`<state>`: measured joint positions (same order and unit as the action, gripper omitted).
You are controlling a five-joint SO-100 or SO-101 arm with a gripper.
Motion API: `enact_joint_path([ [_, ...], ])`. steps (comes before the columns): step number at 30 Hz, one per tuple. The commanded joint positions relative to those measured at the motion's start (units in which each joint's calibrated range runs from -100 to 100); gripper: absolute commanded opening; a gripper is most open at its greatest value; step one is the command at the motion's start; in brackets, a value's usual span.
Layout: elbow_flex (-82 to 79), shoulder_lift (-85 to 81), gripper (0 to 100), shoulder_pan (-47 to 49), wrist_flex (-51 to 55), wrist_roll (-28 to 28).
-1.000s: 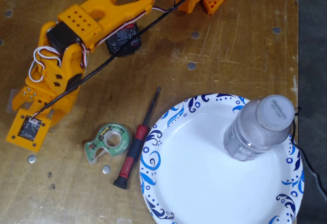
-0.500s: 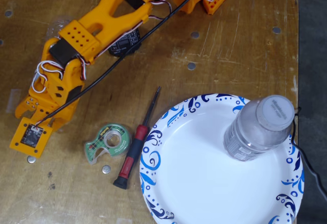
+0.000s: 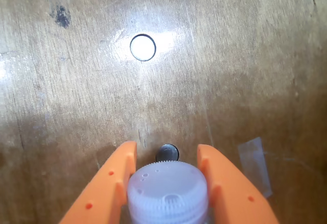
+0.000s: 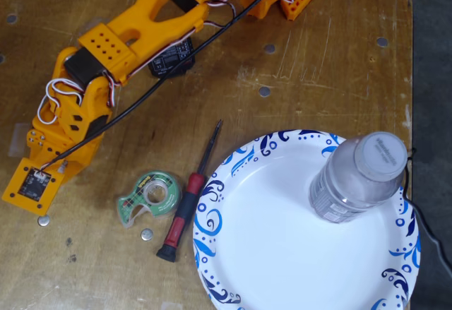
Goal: Move the bottles to the plate
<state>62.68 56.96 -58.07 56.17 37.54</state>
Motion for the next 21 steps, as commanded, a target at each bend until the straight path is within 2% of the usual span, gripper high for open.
enact_joint_path([
  [1,2.91,-0.98,3,-0.64,-0.9,0.34],
  [10,4.08,-1.74,3,-0.85,0.05,0.96],
  [21,16.15,-7.97,3,-0.96,3.27,2.37],
])
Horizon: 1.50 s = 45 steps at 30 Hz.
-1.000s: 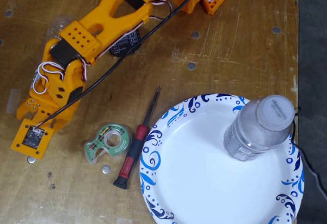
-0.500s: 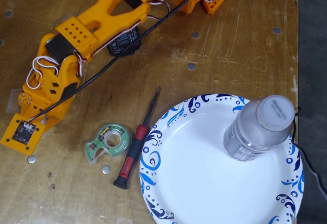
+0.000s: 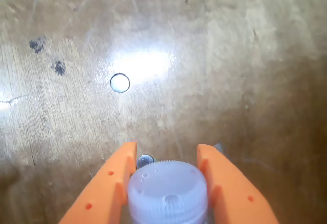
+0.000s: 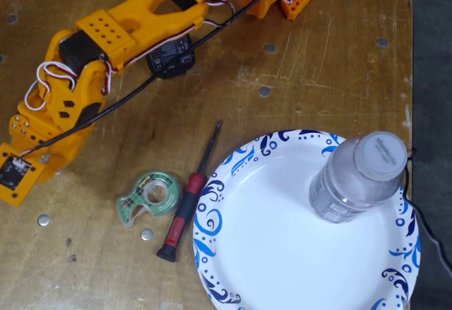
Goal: Move the bottles to the plate
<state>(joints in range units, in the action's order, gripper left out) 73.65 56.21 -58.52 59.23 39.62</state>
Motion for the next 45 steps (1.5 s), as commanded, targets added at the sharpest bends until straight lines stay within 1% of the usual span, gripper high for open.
enact_joint_path([
  [1,6.17,-8.06,3,-0.51,0.21,0.34],
  [3,8.42,-9.83,3,-0.29,-0.4,0.55],
  [6,12.57,-12.78,3,0.46,-0.92,2.79],
  [10,17.07,-16.24,3,1.65,-4.93,4.77],
  [15,19.41,-20.88,1,4.45,-10.5,9.26],
  [20,19.41,-24.08,1,11.57,-15.28,13.74],
  [23,19.41,-24.84,1,17.71,-18.24,16.3],
  [27,19.05,-24.34,1,26.12,-22.51,18.28],
  [31,18.87,-21.55,1,32.49,-26.95,20.0],
  [36,24.64,-16.16,1,36.91,-25.81,19.85],
  [40,25.81,-15.31,1,38.63,-20.24,19.74],
  [42,25.72,-16.75,1,38.95,-15.54,19.54],
  [45,25.72,-22.06,1,38.85,-3.79,17.92],
])
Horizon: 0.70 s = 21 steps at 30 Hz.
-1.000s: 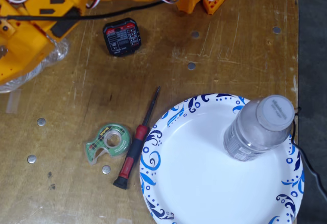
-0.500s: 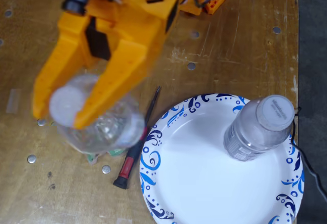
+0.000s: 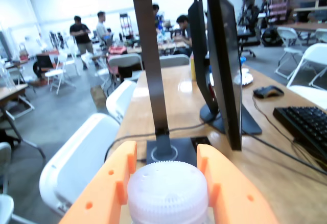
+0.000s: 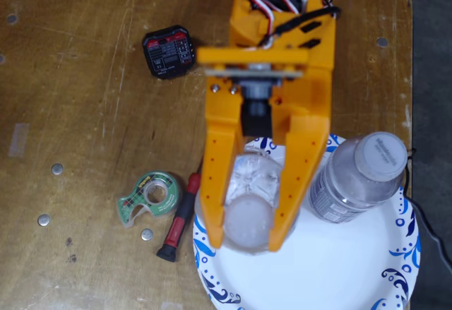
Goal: Move the bottles to the plate
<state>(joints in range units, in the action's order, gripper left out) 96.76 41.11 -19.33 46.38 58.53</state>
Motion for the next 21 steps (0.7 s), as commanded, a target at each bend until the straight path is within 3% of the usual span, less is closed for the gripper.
enact_joint_path([
  [1,2.61,-9.15,1,-0.57,13.67,-1.2],
  [9,2.61,-25.42,1,-3.37,36.56,-1.1],
  [21,2.61,-32.51,1,-2.4,50.83,1.51],
])
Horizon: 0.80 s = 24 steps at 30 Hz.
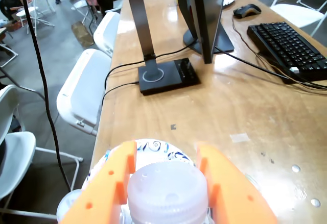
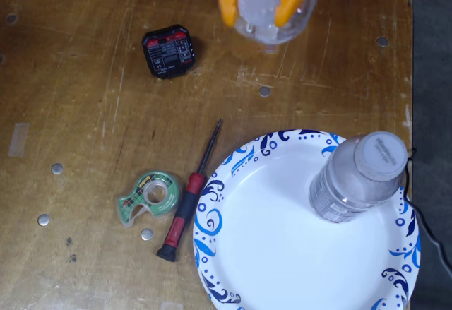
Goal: Move the bottles to the plate
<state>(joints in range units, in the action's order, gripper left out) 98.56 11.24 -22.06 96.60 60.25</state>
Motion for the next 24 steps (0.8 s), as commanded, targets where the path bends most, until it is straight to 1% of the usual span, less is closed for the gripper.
enact_joint_path([
  [1,0.81,-1.97,1,0.23,-0.86,-0.57],
  [9,0.72,7.39,1,-1.39,-18.7,-0.36],
  [13,0.72,13.13,1,-1.82,-25.66,-0.31],
  [20,0.72,21.73,1,-1.07,-28.45,-0.31],
  [24,0.72,26.36,1,0.77,-28.88,1.93],
])
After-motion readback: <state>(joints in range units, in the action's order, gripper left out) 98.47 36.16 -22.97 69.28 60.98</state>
